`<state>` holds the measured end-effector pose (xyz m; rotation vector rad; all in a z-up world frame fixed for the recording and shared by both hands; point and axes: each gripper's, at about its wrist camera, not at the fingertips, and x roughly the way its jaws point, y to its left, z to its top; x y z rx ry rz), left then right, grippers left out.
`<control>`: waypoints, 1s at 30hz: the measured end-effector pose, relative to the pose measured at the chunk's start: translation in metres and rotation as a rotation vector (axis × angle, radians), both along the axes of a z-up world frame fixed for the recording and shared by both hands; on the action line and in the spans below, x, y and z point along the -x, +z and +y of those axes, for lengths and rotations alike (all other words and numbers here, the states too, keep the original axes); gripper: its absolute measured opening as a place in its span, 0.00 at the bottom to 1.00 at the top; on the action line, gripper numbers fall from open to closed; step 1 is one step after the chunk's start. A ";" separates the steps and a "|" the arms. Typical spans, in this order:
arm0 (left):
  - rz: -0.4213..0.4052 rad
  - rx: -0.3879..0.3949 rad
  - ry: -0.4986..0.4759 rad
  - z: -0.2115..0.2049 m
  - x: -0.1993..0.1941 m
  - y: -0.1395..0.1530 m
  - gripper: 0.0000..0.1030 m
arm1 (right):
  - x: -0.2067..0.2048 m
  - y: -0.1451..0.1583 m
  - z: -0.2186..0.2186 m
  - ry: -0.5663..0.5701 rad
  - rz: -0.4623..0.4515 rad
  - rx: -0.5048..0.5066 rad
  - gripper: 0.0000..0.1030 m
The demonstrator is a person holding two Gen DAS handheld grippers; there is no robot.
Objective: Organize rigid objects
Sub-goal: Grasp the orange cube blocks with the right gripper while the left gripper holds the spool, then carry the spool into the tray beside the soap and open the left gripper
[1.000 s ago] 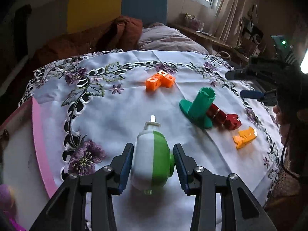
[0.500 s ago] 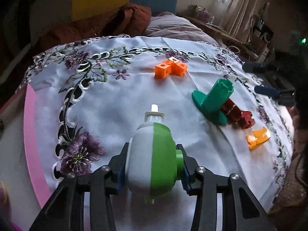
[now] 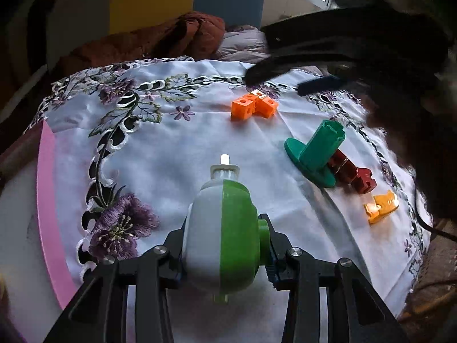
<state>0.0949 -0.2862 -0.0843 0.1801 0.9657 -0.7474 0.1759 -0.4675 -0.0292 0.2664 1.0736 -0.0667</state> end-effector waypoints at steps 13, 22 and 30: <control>0.016 0.024 0.006 0.001 -0.002 0.000 0.41 | -0.050 -0.044 0.026 0.158 0.217 0.169 0.68; 0.046 0.065 0.027 0.009 -0.004 0.002 0.41 | 0.008 0.004 0.040 0.146 0.011 0.125 0.59; -0.038 0.084 0.018 0.029 0.025 0.032 0.41 | 0.061 0.009 0.053 0.146 -0.061 0.053 0.59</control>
